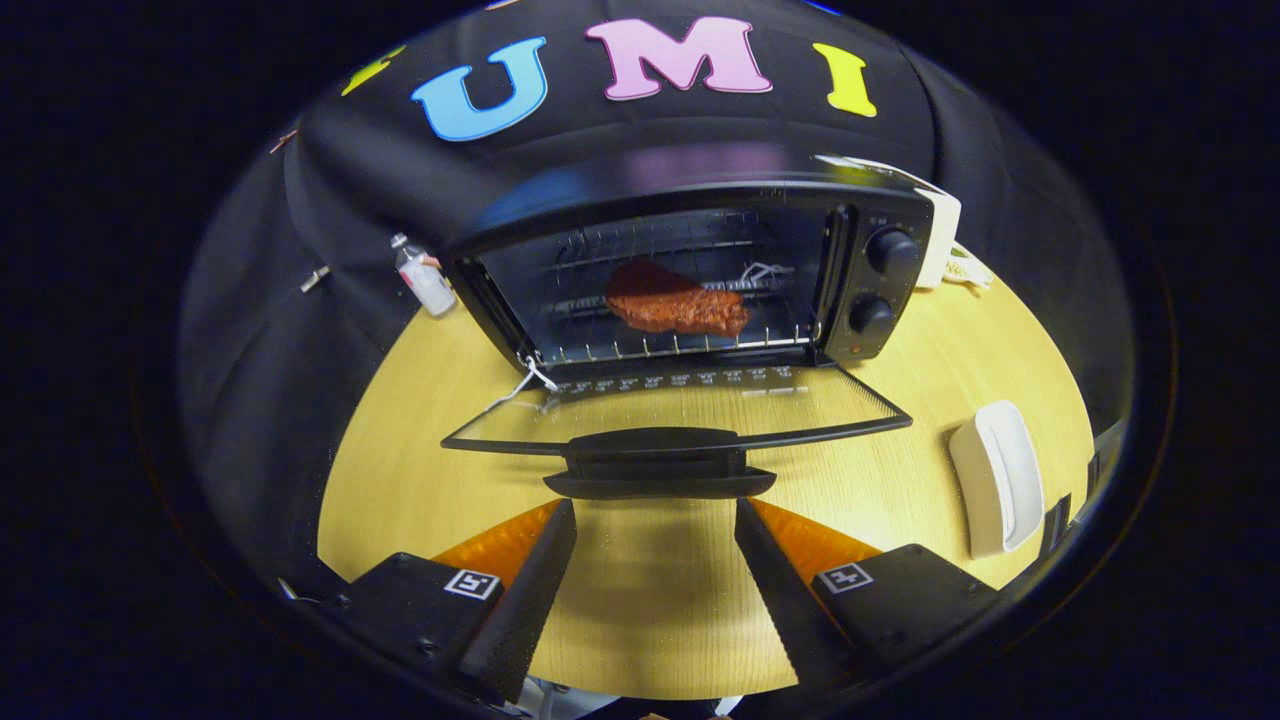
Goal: Open the toaster oven, put the food inside, and close the toaster oven door.
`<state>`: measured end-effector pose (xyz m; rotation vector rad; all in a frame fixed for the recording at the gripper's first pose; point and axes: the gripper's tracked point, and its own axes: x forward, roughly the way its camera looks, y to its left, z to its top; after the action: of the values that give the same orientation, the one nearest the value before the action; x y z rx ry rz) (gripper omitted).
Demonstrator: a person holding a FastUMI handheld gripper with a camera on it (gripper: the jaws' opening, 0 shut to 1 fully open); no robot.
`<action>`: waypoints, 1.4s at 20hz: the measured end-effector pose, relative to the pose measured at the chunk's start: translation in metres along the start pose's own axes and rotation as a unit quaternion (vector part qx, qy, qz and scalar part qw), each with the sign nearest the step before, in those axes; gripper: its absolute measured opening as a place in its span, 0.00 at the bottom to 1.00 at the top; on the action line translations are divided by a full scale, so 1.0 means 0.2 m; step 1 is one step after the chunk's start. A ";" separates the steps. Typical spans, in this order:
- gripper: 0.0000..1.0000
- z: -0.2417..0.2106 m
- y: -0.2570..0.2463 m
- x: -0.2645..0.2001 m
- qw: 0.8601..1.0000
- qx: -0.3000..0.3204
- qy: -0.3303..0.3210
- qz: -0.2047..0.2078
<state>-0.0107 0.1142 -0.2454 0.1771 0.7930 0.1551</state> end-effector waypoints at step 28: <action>0.98 0.79 -0.46 -1.06 0.945 -0.044 -0.322 -0.039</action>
<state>-0.0377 -0.0346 -0.0090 0.1003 0.1381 0.0506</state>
